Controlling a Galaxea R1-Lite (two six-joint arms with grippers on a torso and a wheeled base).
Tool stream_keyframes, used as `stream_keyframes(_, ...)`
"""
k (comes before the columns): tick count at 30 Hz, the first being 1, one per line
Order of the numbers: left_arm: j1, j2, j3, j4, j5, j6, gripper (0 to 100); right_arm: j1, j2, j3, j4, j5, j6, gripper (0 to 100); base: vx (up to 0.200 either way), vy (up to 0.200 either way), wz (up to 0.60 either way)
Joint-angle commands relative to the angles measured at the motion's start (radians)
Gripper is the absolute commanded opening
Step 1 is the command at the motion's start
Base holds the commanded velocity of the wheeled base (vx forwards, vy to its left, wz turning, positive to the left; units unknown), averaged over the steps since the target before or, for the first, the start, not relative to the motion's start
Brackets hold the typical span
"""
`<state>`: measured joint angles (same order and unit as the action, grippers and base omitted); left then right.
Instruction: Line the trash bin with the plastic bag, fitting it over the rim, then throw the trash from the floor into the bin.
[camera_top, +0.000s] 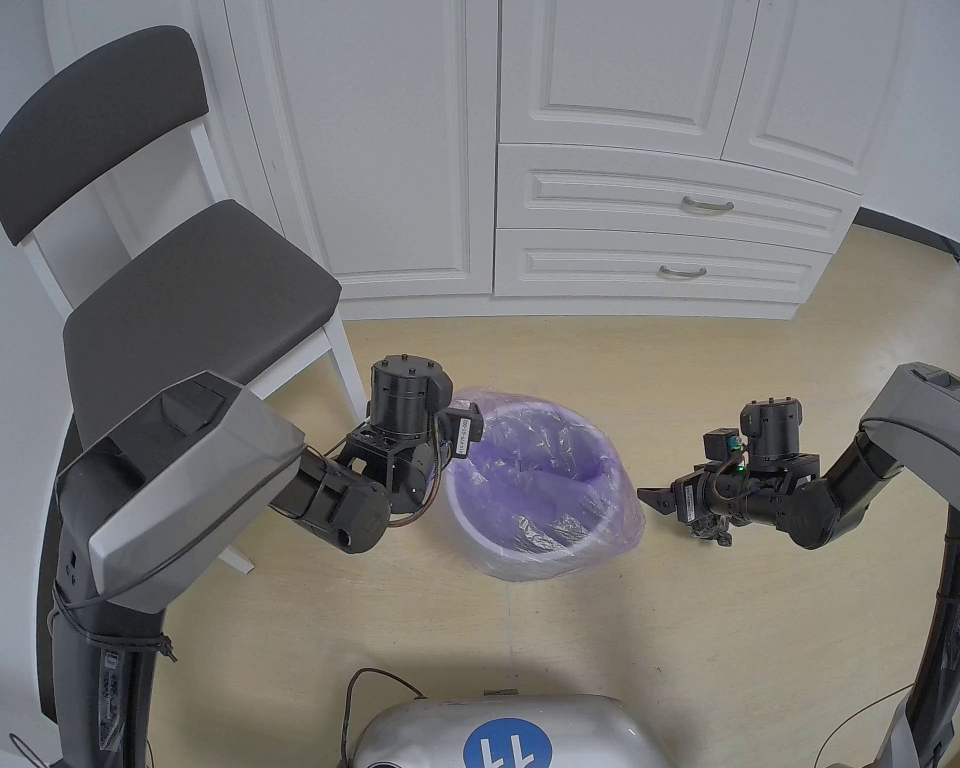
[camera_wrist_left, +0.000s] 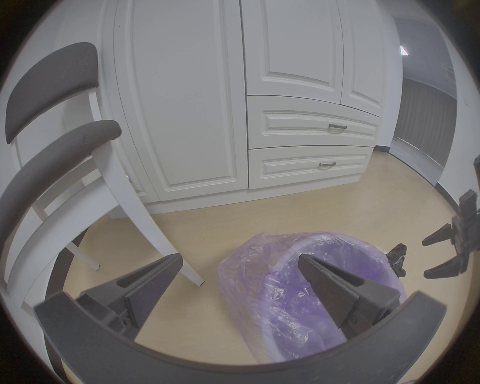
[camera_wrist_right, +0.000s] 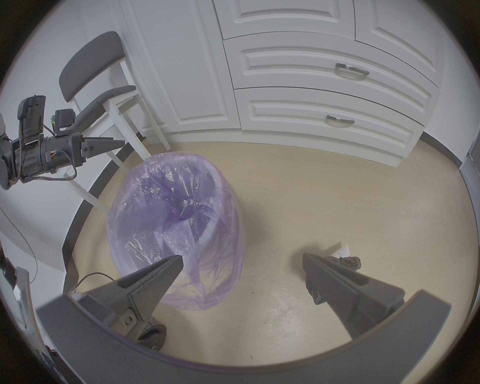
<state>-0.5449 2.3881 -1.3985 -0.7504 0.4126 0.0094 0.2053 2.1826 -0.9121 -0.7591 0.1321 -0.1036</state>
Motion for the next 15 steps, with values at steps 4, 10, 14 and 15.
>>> stream_keyframes(4,0.000,-0.092,0.090,-0.033,0.002,-0.008,100,-0.003,-0.067,0.067,-0.034,-0.069,0.007,100,0.000,0.000,0.00)
stream_keyframes(10,0.000,-0.119,0.128,-0.046,0.002,-0.008,100,-0.007,-0.112,0.075,-0.035,-0.077,0.009,100,0.000,0.000,0.00)
stream_keyframes(14,0.000,-0.142,0.145,-0.044,0.002,-0.020,100,-0.015,-0.158,0.081,-0.035,-0.077,0.028,100,0.000,0.000,0.00)
stream_keyframes(15,-0.001,-0.145,0.148,-0.046,0.002,-0.023,100,-0.015,-0.168,0.082,-0.035,-0.077,0.036,100,0.000,0.000,0.00)
